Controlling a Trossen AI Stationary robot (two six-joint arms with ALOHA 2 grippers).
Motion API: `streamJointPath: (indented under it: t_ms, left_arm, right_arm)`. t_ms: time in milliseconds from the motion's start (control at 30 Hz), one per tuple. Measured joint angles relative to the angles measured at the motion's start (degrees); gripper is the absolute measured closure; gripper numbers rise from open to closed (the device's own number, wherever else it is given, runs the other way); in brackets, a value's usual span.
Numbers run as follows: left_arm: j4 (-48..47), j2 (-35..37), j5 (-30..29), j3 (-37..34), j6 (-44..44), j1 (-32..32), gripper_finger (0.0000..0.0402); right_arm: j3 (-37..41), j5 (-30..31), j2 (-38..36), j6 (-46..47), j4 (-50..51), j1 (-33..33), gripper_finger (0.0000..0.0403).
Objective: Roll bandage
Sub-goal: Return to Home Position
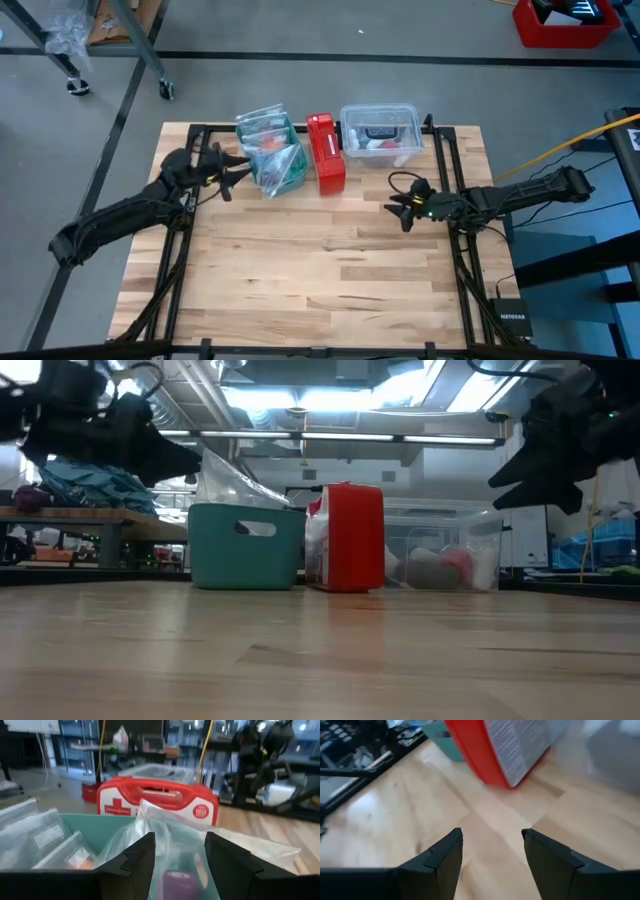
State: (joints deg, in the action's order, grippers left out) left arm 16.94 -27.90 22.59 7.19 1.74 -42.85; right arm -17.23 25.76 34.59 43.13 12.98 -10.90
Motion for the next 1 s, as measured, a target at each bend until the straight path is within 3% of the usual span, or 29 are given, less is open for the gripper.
streamJointPath:
  t_ms: [167, 400, 700, 1000]
  left_arm:
    - [9.7, 0.0, 0.1, -6.5, 3.9, 0.0, 0.0237]
    - [4.2, 0.0, 1.7, -6.7, 0.4, 0.0, 0.0237]
    - [-1.8, 0.0, 1.6, -6.7, -1.7, 0.0, 0.0237]
    - [-11.9, 0.0, 1.6, -6.7, -3.3, 0.0, 0.0237]
  right_arm:
    - [0.0, 0.0, 0.0, 0.1, -1.9, 0.0, 0.0191]
    - [0.0, 5.2, 0.0, 0.3, -2.5, 0.0, 0.0191]
    - [0.0, 5.6, 0.2, -0.2, -2.5, 0.0, 0.0191]
    - [0.0, 8.1, 0.0, -14.2, -3.2, 0.0, 0.0191]
